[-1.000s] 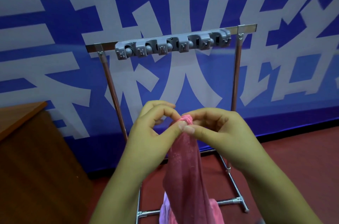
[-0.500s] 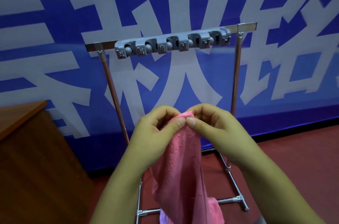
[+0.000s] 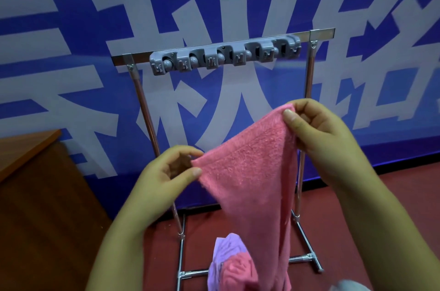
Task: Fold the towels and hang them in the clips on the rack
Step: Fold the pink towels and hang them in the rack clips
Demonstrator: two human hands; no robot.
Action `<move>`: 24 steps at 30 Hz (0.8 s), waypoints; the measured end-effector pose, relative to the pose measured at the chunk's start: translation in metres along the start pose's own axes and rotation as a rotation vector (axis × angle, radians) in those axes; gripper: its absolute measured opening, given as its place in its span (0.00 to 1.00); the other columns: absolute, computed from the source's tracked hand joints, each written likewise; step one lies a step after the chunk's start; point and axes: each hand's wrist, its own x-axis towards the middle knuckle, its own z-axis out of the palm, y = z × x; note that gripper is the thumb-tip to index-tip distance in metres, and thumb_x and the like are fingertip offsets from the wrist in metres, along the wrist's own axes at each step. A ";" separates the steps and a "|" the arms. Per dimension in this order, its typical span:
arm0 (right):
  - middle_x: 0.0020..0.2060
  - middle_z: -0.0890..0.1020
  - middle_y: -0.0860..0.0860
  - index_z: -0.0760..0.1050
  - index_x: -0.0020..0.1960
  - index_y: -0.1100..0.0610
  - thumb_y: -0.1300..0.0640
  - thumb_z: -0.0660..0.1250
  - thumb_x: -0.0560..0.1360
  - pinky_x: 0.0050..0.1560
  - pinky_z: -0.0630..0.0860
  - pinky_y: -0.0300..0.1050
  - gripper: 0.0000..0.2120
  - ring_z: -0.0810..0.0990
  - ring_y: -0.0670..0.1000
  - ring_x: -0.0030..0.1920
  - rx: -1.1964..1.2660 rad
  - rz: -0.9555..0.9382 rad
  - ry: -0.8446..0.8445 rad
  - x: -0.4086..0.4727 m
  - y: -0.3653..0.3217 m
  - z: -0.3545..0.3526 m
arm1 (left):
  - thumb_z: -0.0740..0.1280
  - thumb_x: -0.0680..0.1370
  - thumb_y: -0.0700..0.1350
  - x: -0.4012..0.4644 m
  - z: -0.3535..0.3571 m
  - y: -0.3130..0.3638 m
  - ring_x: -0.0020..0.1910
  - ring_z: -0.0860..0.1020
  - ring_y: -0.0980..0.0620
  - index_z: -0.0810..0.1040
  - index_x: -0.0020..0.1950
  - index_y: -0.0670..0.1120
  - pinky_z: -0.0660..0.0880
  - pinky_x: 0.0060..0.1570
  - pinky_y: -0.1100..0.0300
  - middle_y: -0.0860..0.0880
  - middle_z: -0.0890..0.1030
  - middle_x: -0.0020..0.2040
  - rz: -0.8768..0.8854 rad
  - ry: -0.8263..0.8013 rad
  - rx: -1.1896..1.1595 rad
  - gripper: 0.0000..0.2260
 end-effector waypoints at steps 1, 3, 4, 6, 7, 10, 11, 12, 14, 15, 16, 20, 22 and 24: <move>0.34 0.78 0.42 0.77 0.44 0.50 0.56 0.62 0.78 0.42 0.70 0.39 0.06 0.75 0.41 0.37 -0.009 0.001 0.007 0.001 0.000 -0.001 | 0.68 0.73 0.32 0.001 0.000 0.002 0.47 0.82 0.53 0.81 0.48 0.49 0.78 0.51 0.62 0.51 0.83 0.46 0.025 0.025 0.003 0.13; 0.34 0.78 0.42 0.77 0.44 0.50 0.57 0.62 0.78 0.43 0.70 0.39 0.06 0.75 0.40 0.37 -0.019 -0.005 0.024 0.001 -0.001 -0.004 | 0.67 0.74 0.32 0.005 0.001 0.008 0.47 0.81 0.59 0.82 0.48 0.55 0.76 0.50 0.67 0.56 0.84 0.46 0.084 0.087 0.010 0.17; 0.35 0.78 0.42 0.77 0.44 0.50 0.57 0.62 0.78 0.44 0.71 0.40 0.06 0.75 0.40 0.38 -0.025 -0.016 0.033 0.000 -0.003 -0.006 | 0.66 0.74 0.32 0.006 0.001 0.011 0.47 0.81 0.61 0.82 0.47 0.58 0.76 0.51 0.68 0.58 0.83 0.45 0.114 0.119 -0.003 0.20; 0.36 0.79 0.42 0.77 0.44 0.49 0.57 0.63 0.78 0.46 0.74 0.39 0.06 0.77 0.41 0.40 -0.037 -0.060 0.046 -0.001 -0.009 -0.012 | 0.66 0.73 0.33 0.006 0.002 0.020 0.47 0.80 0.63 0.82 0.48 0.65 0.75 0.51 0.70 0.61 0.83 0.44 0.180 0.167 -0.069 0.24; 0.37 0.79 0.42 0.77 0.45 0.49 0.57 0.63 0.78 0.45 0.74 0.38 0.06 0.77 0.41 0.40 -0.038 -0.090 0.044 -0.002 -0.013 -0.014 | 0.66 0.73 0.34 0.006 0.002 0.025 0.47 0.79 0.63 0.81 0.48 0.66 0.74 0.50 0.71 0.61 0.83 0.44 0.225 0.182 -0.107 0.23; 0.36 0.79 0.42 0.77 0.46 0.51 0.58 0.62 0.78 0.42 0.76 0.34 0.06 0.77 0.40 0.39 0.004 -0.107 0.020 0.003 -0.020 -0.020 | 0.69 0.71 0.38 0.013 -0.003 0.033 0.47 0.77 0.60 0.83 0.48 0.63 0.74 0.51 0.69 0.59 0.81 0.43 0.343 0.152 -0.200 0.19; 0.36 0.79 0.43 0.77 0.46 0.51 0.58 0.62 0.78 0.41 0.76 0.33 0.06 0.77 0.40 0.38 0.014 -0.075 0.011 0.007 -0.019 -0.021 | 0.68 0.72 0.36 0.018 -0.004 0.031 0.47 0.77 0.59 0.84 0.47 0.61 0.74 0.51 0.68 0.59 0.80 0.43 0.347 0.124 -0.213 0.18; 0.35 0.79 0.43 0.77 0.45 0.51 0.58 0.62 0.78 0.39 0.76 0.33 0.06 0.77 0.40 0.37 0.015 -0.029 -0.002 0.013 -0.016 -0.023 | 0.65 0.72 0.34 0.024 -0.004 0.029 0.46 0.76 0.59 0.85 0.45 0.58 0.73 0.49 0.69 0.59 0.80 0.42 0.323 0.109 -0.223 0.19; 0.33 0.78 0.45 0.76 0.43 0.53 0.59 0.62 0.78 0.35 0.75 0.33 0.07 0.76 0.41 0.34 0.055 0.125 -0.065 0.027 -0.007 -0.025 | 0.59 0.74 0.29 0.036 -0.001 0.020 0.43 0.77 0.60 0.85 0.41 0.55 0.74 0.43 0.69 0.58 0.81 0.40 0.185 0.131 -0.250 0.23; 0.31 0.78 0.46 0.77 0.42 0.56 0.60 0.61 0.78 0.33 0.75 0.34 0.08 0.76 0.42 0.32 0.135 0.232 -0.108 0.033 -0.001 -0.024 | 0.58 0.75 0.28 0.042 0.001 0.016 0.41 0.78 0.60 0.85 0.40 0.54 0.75 0.41 0.68 0.57 0.82 0.40 0.094 0.148 -0.258 0.24; 0.29 0.78 0.48 0.77 0.41 0.58 0.61 0.60 0.78 0.32 0.76 0.35 0.10 0.76 0.43 0.30 0.261 0.357 -0.136 0.039 0.006 -0.023 | 0.59 0.76 0.30 0.048 0.004 0.011 0.40 0.78 0.59 0.85 0.40 0.52 0.76 0.41 0.66 0.55 0.83 0.40 0.004 0.160 -0.253 0.22; 0.28 0.81 0.53 0.76 0.42 0.63 0.65 0.60 0.78 0.34 0.80 0.40 0.09 0.81 0.47 0.28 0.585 0.762 -0.018 0.052 0.039 -0.007 | 0.59 0.77 0.32 0.066 0.016 -0.004 0.39 0.77 0.53 0.82 0.44 0.45 0.77 0.38 0.62 0.45 0.81 0.43 -0.306 0.228 -0.214 0.14; 0.27 0.81 0.53 0.74 0.43 0.62 0.66 0.61 0.78 0.37 0.81 0.43 0.06 0.81 0.46 0.27 0.546 0.775 0.049 0.054 0.048 0.004 | 0.58 0.77 0.31 0.068 0.020 -0.003 0.38 0.78 0.51 0.81 0.47 0.40 0.80 0.39 0.61 0.42 0.81 0.44 -0.366 0.285 -0.233 0.12; 0.28 0.80 0.52 0.72 0.42 0.60 0.64 0.62 0.78 0.41 0.80 0.46 0.07 0.80 0.46 0.29 0.347 0.649 0.108 0.055 0.053 0.014 | 0.58 0.76 0.30 0.064 0.023 0.005 0.40 0.80 0.50 0.80 0.51 0.38 0.82 0.42 0.59 0.40 0.81 0.44 -0.360 0.292 -0.223 0.12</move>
